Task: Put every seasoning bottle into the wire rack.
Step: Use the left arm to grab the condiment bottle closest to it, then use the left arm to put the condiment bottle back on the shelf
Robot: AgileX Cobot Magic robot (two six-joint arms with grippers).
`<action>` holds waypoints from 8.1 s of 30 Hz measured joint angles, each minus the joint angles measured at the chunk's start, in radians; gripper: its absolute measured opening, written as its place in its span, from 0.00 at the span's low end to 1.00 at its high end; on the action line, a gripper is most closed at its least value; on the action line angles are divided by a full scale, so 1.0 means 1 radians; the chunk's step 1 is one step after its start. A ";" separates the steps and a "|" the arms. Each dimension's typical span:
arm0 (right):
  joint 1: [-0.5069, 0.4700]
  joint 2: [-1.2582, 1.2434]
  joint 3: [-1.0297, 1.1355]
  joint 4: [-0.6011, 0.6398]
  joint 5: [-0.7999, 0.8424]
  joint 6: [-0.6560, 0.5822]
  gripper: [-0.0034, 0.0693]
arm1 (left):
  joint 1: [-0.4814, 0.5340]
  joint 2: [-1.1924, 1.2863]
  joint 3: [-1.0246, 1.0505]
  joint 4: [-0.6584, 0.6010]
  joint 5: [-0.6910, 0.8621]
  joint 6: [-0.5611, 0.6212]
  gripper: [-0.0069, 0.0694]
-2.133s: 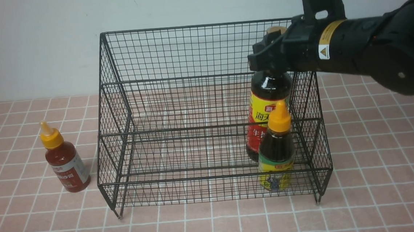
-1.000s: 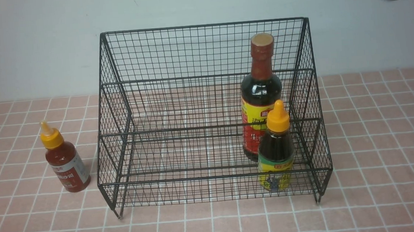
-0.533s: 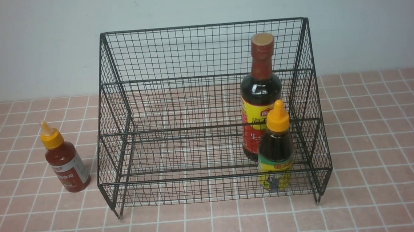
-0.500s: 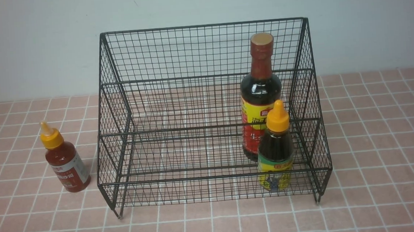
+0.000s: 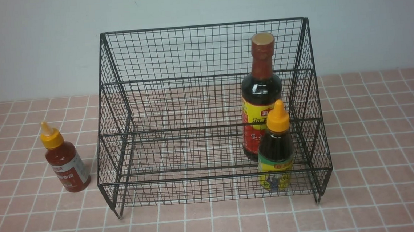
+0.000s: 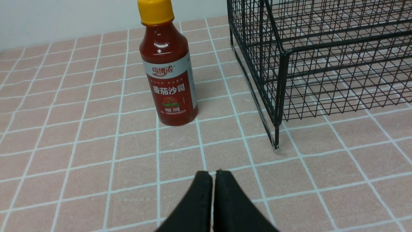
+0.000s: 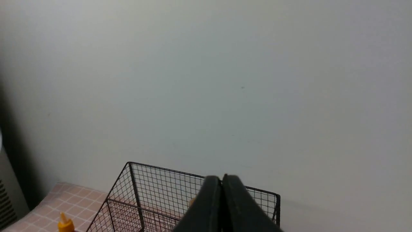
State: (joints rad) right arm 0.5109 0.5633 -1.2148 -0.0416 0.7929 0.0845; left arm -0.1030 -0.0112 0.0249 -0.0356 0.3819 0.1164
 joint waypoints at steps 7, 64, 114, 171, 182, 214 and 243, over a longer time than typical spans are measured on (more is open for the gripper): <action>0.000 0.000 0.095 0.202 -0.143 -0.287 0.03 | 0.000 0.000 0.000 0.000 0.000 0.000 0.08; -0.532 -0.575 1.232 0.230 -0.400 -0.259 0.03 | 0.000 -0.001 0.000 0.000 0.001 0.000 0.08; -0.532 -0.575 1.233 0.230 -0.403 -0.251 0.03 | 0.000 0.981 -0.226 -0.166 -1.104 -0.002 0.11; -0.532 -0.575 1.233 0.231 -0.404 -0.249 0.03 | -0.051 1.047 -0.703 -0.306 -0.693 0.258 0.45; -0.532 -0.575 1.233 0.231 -0.404 -0.249 0.03 | -0.373 0.991 -0.697 -0.349 -0.617 0.218 0.45; -0.532 -0.575 1.233 0.232 -0.404 -0.249 0.03 | -0.443 1.337 -0.684 -0.851 -0.759 0.562 0.45; -0.532 -0.575 1.233 0.232 -0.404 -0.249 0.03 | -0.443 1.375 -0.686 -1.023 -0.693 0.674 0.63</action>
State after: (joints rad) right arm -0.0209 -0.0118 0.0183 0.1907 0.3892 -0.1645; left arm -0.5463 1.3642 -0.6612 -1.0588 -0.3113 0.7900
